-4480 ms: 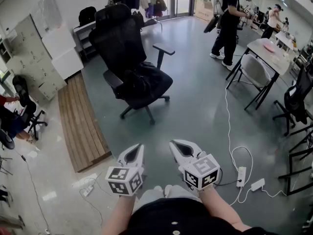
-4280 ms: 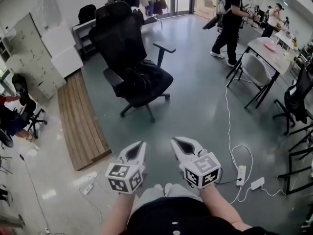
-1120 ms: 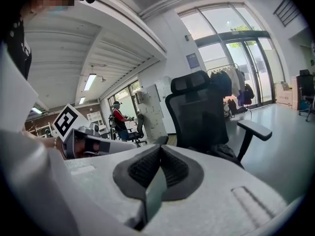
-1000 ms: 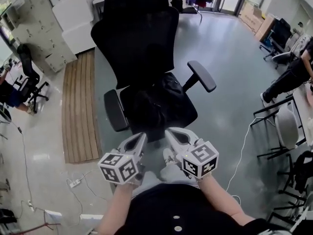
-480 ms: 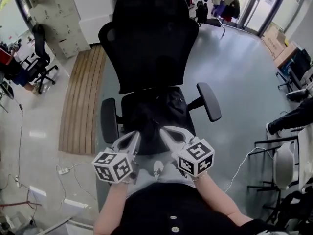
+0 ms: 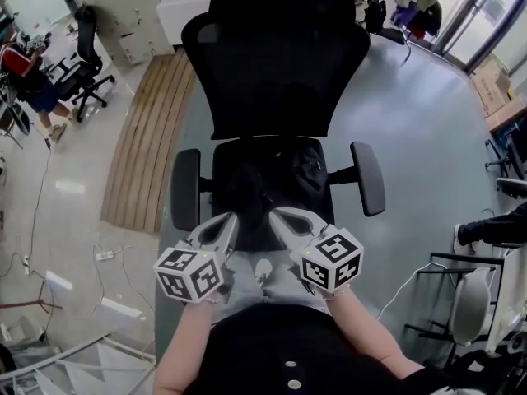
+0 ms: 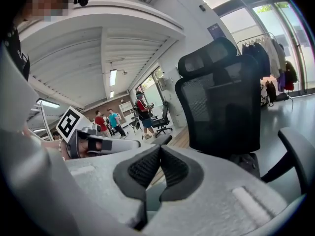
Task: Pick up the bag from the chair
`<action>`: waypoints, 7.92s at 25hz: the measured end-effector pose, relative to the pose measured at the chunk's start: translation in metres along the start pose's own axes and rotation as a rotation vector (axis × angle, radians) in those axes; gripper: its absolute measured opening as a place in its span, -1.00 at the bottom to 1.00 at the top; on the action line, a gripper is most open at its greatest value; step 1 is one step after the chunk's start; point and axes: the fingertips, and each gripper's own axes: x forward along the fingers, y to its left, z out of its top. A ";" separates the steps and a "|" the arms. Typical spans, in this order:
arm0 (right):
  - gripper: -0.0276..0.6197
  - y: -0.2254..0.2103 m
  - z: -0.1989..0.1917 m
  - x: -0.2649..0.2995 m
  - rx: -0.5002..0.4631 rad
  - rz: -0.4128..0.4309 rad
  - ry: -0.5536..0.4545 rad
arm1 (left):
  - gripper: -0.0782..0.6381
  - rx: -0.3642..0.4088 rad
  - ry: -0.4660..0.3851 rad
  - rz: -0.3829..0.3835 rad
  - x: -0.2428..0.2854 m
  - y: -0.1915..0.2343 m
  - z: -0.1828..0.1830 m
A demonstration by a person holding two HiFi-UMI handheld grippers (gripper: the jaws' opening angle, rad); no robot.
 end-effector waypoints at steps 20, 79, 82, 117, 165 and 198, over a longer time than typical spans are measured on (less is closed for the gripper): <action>-0.91 -0.001 -0.013 0.055 0.052 -0.075 0.087 | -0.73 -0.055 0.090 -0.024 -0.001 0.042 -0.003; 0.14 -0.178 -0.215 0.251 0.219 -0.253 0.418 | -0.73 -0.144 0.220 0.122 0.139 0.163 -0.173; 0.00 -0.181 -0.219 0.255 0.229 -0.256 0.416 | -0.73 -0.147 0.225 0.119 0.138 0.165 -0.176; -0.78 -0.124 -0.187 0.121 0.369 -0.245 0.235 | -0.73 -0.019 0.226 -0.020 0.090 0.102 -0.135; -0.77 0.018 0.074 -0.026 0.300 0.040 -0.194 | -0.73 0.100 -0.081 -0.161 -0.028 -0.028 0.061; -0.77 0.058 0.083 -0.042 0.321 0.021 -0.324 | -0.73 0.093 -0.119 -0.173 -0.065 -0.025 0.075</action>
